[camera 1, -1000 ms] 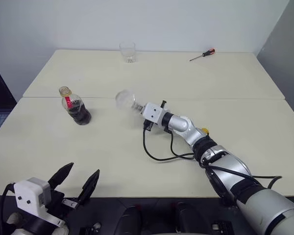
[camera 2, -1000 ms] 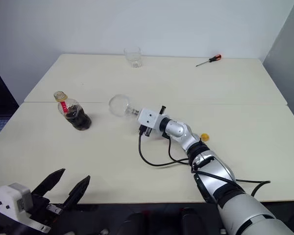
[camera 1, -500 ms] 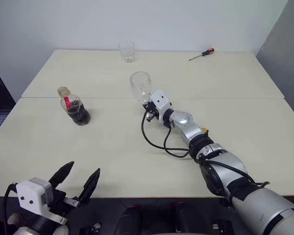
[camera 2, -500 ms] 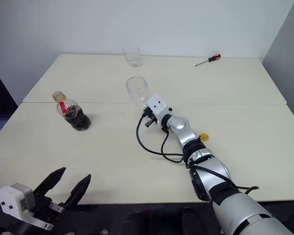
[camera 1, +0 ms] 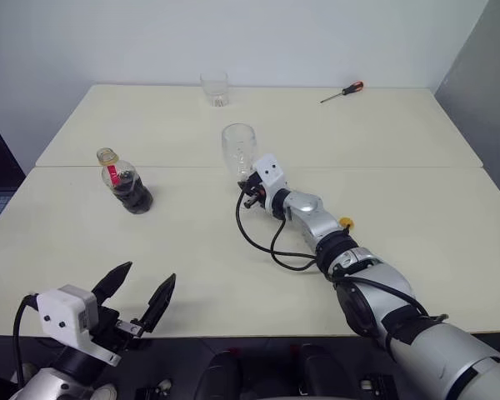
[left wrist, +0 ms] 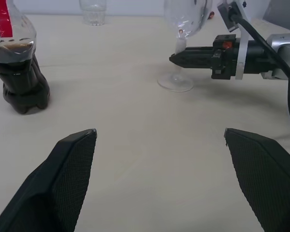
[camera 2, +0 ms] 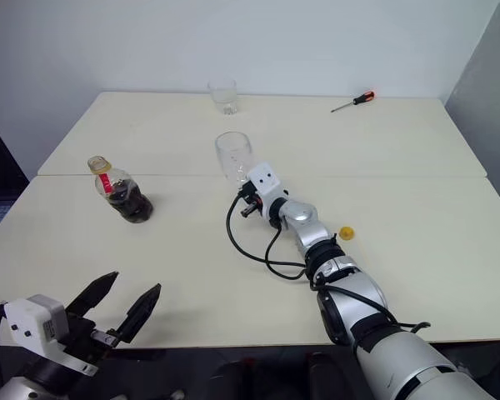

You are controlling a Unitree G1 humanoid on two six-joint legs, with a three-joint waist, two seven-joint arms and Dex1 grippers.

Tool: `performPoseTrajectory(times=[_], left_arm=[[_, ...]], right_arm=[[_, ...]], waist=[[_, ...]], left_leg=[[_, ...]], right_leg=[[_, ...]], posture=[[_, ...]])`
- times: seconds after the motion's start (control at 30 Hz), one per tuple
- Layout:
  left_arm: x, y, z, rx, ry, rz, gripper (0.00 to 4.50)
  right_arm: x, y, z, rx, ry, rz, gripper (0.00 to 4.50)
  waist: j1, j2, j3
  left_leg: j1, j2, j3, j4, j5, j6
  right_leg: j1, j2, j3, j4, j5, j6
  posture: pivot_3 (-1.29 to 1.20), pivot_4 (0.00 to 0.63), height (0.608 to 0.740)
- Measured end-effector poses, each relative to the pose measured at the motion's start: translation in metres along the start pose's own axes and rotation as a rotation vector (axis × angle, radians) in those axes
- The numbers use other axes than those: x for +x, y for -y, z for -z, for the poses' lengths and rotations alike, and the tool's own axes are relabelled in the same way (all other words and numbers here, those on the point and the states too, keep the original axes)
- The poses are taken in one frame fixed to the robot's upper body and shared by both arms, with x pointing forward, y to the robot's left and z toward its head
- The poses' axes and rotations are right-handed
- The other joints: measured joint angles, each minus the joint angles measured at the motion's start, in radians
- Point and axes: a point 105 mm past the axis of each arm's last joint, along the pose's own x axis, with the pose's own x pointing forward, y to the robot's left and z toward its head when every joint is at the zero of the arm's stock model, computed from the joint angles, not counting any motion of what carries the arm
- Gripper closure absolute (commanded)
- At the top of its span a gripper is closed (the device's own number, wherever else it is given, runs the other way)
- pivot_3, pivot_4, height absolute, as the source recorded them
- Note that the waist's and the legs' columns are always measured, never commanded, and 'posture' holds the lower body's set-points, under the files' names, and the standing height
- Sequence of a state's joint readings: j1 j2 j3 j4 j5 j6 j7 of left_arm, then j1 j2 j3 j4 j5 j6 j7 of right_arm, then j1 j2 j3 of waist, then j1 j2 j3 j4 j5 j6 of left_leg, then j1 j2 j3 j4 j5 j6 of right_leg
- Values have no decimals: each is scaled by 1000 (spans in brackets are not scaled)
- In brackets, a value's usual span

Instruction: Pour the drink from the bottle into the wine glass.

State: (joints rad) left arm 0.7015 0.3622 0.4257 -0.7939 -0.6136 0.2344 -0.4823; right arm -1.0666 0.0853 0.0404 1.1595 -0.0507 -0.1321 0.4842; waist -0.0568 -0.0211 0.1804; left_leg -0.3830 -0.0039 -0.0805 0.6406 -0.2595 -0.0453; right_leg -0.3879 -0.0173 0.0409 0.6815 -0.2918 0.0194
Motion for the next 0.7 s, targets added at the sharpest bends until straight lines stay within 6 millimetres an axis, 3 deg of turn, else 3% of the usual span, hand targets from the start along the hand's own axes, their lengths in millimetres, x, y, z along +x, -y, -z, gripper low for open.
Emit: performPoseTrajectory(times=[0.4, 0.43, 0.7], left_arm=[[8, 2, -5, 1, 10, 0, 0], [8, 2, -5, 1, 10, 0, 0], [11, 2, -6, 3, 11, 5, 0]], right_arm=[[-2, -3, 3, 6, 10, -15, 220], [-2, -3, 4, 8, 8, -16, 25], [-8, -5, 4, 19, 37, -44, 25]], waist=[[0, 0, 0], [0, 0, 0], [1, 0, 0]], left_leg=[[0, 0, 0, 0, 0, 0], [0, 0, 0, 0, 0, 0], [0, 0, 0, 0, 0, 0]], right_leg=[[0, 0, 0, 0, 0, 0], [0, 0, 0, 0, 0, 0], [0, 0, 0, 0, 0, 0]], posture=[[0, 150, 740], [0, 150, 740], [0, 150, 740]])
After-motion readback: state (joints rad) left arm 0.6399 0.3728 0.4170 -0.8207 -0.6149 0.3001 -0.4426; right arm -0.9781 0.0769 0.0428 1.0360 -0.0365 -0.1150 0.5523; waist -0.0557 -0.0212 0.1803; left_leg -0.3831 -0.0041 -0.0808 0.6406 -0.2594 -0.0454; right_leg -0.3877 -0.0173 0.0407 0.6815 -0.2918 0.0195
